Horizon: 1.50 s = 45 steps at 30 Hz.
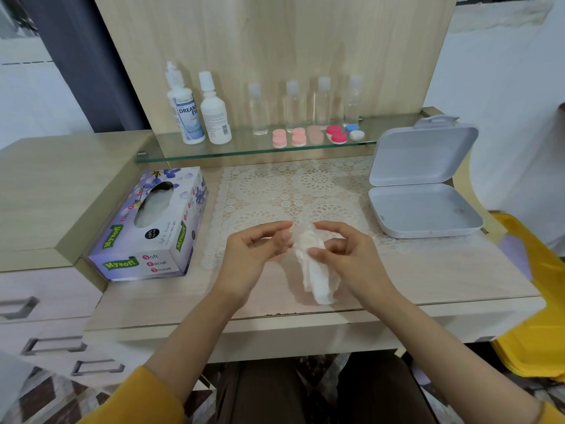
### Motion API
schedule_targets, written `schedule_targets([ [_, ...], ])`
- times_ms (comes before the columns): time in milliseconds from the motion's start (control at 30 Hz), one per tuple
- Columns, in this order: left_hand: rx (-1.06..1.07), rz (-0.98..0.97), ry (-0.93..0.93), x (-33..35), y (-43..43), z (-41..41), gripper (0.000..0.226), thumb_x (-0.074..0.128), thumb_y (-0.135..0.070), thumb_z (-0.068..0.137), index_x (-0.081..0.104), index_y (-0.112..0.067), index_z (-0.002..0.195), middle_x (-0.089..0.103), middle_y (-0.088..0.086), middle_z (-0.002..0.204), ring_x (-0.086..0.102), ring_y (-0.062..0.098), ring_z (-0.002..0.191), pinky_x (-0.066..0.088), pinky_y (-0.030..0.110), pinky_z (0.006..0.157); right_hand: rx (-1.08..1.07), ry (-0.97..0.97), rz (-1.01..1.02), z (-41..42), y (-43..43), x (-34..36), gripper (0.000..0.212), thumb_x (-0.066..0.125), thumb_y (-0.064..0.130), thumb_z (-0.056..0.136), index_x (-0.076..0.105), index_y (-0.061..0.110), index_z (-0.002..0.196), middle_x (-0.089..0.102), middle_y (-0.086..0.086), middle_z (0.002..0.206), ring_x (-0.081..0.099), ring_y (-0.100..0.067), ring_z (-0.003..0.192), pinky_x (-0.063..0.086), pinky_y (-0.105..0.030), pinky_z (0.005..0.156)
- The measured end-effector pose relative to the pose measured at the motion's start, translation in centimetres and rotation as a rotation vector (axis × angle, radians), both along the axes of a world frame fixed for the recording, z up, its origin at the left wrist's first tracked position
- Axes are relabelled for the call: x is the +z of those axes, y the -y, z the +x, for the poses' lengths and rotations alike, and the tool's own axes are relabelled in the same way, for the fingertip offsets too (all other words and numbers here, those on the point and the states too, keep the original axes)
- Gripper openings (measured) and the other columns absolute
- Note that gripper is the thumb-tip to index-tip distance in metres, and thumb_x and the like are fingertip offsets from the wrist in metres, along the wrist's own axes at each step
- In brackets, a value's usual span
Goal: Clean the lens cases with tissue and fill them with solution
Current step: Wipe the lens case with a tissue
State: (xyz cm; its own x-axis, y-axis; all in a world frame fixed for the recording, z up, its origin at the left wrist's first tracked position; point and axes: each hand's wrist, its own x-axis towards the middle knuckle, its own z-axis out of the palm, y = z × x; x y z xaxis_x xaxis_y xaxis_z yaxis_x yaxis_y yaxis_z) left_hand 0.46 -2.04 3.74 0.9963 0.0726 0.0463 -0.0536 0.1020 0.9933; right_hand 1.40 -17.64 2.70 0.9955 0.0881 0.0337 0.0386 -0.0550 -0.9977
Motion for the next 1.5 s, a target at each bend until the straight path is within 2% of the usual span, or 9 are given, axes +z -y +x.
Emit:
schedule_targets([
  [100,0.026,0.000,-0.023,-0.2,-0.4,0.1,0.021,0.065,-0.003,0.077,0.069,-0.010,0.097,0.071,0.001,0.079,0.067,0.011,0.070,0.052,0.016,0.067,-0.028,0.071,0.005,0.1,0.7,0.0,0.011,0.069,0.007,0.078,0.069,0.017,0.075,0.063,0.009,0.060,0.057,-0.008,0.062,0.044,-0.019,0.060],
  [267,0.023,0.009,-0.052,-0.6,-0.2,-0.2,0.027,0.067,-0.001,0.076,0.067,-0.006,0.102,0.070,0.010,0.084,0.068,0.013,0.073,0.053,0.016,0.069,-0.015,0.138,-0.023,0.4,1.0,0.6,0.013,0.074,0.009,0.074,0.069,0.018,0.066,0.067,0.009,0.064,0.060,-0.008,0.065,0.046,-0.022,0.064],
  [433,-0.002,-0.007,-0.058,-0.4,0.0,-0.4,0.024,0.070,-0.005,0.070,0.070,-0.011,0.092,0.071,0.010,0.084,0.069,0.014,0.074,0.053,0.017,0.071,-0.030,0.168,-0.092,0.6,0.7,0.5,0.025,0.078,0.003,0.067,0.066,0.025,0.073,0.054,0.009,0.059,0.055,-0.007,0.059,0.046,-0.018,0.059],
  [567,-0.008,-0.008,-0.059,0.0,0.1,-0.6,0.021,0.069,-0.002,0.072,0.070,-0.011,0.090,0.072,0.006,0.077,0.069,0.013,0.071,0.053,0.016,0.068,-0.014,0.183,-0.150,0.5,0.5,0.5,0.022,0.079,0.009,0.066,0.069,0.027,0.072,0.067,0.011,0.075,0.060,-0.001,0.064,0.048,-0.014,0.063],
  [967,-0.003,0.002,-0.060,0.4,0.2,-0.6,0.017,0.067,0.001,0.076,0.069,-0.011,0.089,0.073,0.002,0.073,0.069,0.011,0.069,0.052,0.013,0.066,-0.029,0.156,-0.057,0.3,0.6,0.4,0.014,0.077,0.007,0.069,0.071,0.020,0.068,0.068,0.017,0.064,0.058,0.005,0.060,0.042,-0.007,0.057],
  [1067,0.001,-0.005,-0.059,0.5,0.2,-0.4,0.018,0.066,0.002,0.077,0.069,-0.009,0.091,0.071,0.006,0.075,0.069,0.011,0.068,0.052,0.013,0.066,-0.016,0.161,-0.071,0.7,0.8,0.5,0.010,0.074,0.009,0.074,0.071,0.017,0.069,0.066,0.019,0.061,0.056,0.005,0.060,0.041,-0.008,0.058],
  [1200,0.012,0.007,-0.050,0.6,0.0,-0.3,0.017,0.066,0.002,0.076,0.069,-0.010,0.089,0.071,0.002,0.072,0.068,0.009,0.065,0.051,0.013,0.065,0.059,0.152,-0.023,0.6,1.1,0.5,0.018,0.072,0.001,0.074,0.071,0.019,0.075,0.071,0.014,0.077,0.064,-0.001,0.078,0.048,-0.013,0.070],
  [1400,0.003,0.052,-0.046,0.6,0.7,-0.3,0.018,0.069,0.001,0.075,0.070,-0.010,0.088,0.071,0.007,0.076,0.068,0.012,0.068,0.053,0.016,0.068,-0.076,0.168,-0.080,0.6,0.7,0.4,0.018,0.082,0.008,0.063,0.067,0.018,0.068,0.067,-0.003,0.074,0.058,-0.005,0.065,0.048,-0.016,0.063],
  [1500,-0.005,0.066,-0.041,0.7,0.9,-0.2,0.018,0.070,0.001,0.074,0.071,-0.010,0.088,0.072,0.007,0.076,0.069,0.014,0.069,0.055,0.019,0.071,-0.110,0.179,-0.061,0.7,0.7,0.4,0.019,0.081,0.010,0.065,0.064,0.018,0.060,0.064,0.009,0.061,0.056,-0.005,0.059,0.046,-0.019,0.059],
])
